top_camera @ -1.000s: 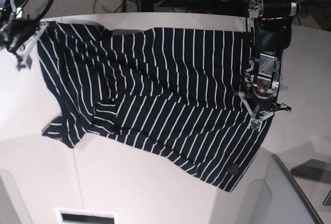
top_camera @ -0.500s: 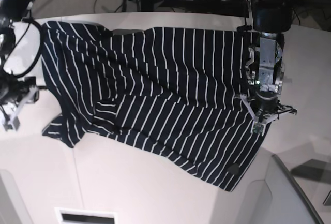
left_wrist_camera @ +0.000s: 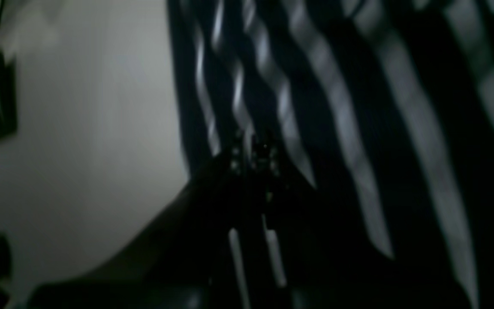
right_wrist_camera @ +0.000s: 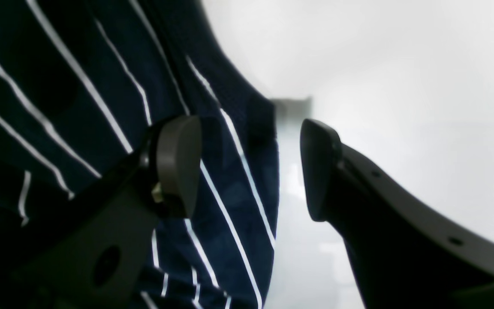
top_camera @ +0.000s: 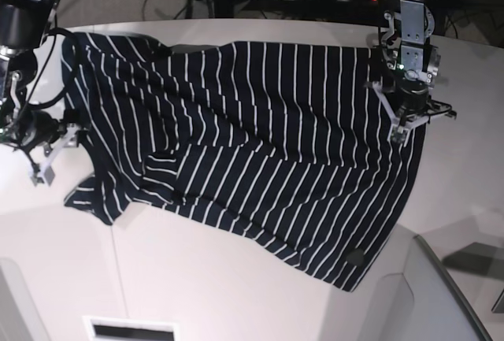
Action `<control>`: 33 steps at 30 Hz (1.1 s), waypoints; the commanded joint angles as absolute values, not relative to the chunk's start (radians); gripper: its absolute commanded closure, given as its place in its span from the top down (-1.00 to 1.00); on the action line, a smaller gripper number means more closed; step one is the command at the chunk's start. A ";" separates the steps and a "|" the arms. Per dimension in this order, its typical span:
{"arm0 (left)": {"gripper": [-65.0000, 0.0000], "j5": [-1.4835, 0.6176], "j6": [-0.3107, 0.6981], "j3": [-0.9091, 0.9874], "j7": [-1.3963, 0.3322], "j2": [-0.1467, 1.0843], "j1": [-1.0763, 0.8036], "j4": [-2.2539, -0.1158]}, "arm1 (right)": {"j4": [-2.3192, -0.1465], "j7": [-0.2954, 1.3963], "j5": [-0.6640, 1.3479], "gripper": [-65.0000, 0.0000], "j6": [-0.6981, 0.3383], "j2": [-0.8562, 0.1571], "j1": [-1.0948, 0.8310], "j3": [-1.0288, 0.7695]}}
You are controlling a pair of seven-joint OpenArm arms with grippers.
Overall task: Layout the t-shirt on the table in an organized manner, then fold the t-shirt properly
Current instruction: 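Pull the shirt edge taut between both grippers and lay it down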
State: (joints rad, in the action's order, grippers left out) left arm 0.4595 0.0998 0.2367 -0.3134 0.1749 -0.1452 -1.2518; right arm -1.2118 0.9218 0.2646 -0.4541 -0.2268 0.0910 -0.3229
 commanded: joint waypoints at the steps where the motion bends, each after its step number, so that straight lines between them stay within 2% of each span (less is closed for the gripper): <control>1: -1.00 0.460 0.088 0.236 -0.294 0.182 -0.133 -1.267 | -1.194 0.903 0.266 0.07 -0.453 -0.245 0.122 -0.328; 7: -1.00 0.467 0.088 0.236 -0.289 0.185 -0.133 -1.185 | -1.082 0.855 0.269 0.06 -0.453 -0.246 0.136 -0.328; 8: -1.00 0.467 0.087 0.236 -0.288 0.185 -0.131 -1.168 | -1.082 0.855 0.271 0.00 -0.453 -0.246 0.134 -0.331; 10: -1.00 0.467 0.085 0.236 -0.288 0.188 -0.125 -1.132 | -1.082 0.862 0.271 -0.34 -0.453 -0.248 0.131 -0.337; 12: -1.00 0.464 0.079 0.236 -0.286 0.206 -0.122 -1.102 | -1.082 0.863 0.271 -0.89 -0.453 -0.252 0.125 -0.338; 13: -1.00 0.461 0.077 0.236 -0.285 0.213 -0.122 -1.095 | -1.084 0.863 0.271 -1.00 -0.453 -0.252 0.114 -0.340; 15: -1.00 0.461 0.071 0.236 -0.285 0.214 -0.122 -1.096 | -1.092 0.868 0.268 -0.93 -0.452 -0.254 0.097 -0.380; 17: -1.00 0.466 0.071 0.237 -0.285 0.217 -0.122 -1.096 | -1.092 0.903 0.265 -1.00 -0.450 -0.254 0.094 -0.446; 26: -1.00 0.461 0.071 0.237 -0.286 0.222 -0.131 -1.098 | -1.135 0.946 0.263 -0.99 -0.446 -0.275 0.024 -0.624; 33: -1.00 0.466 0.071 0.237 -0.286 0.220 -0.131 -1.098 | -1.297 0.983 0.108 -0.99 -0.446 -0.229 0.002 -0.766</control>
State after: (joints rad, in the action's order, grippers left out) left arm 0.4698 0.0505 0.2352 -0.2352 0.2131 -0.1226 -1.1015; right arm -1.2804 0.9997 0.1360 -0.4576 -0.1970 -0.0055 -0.7559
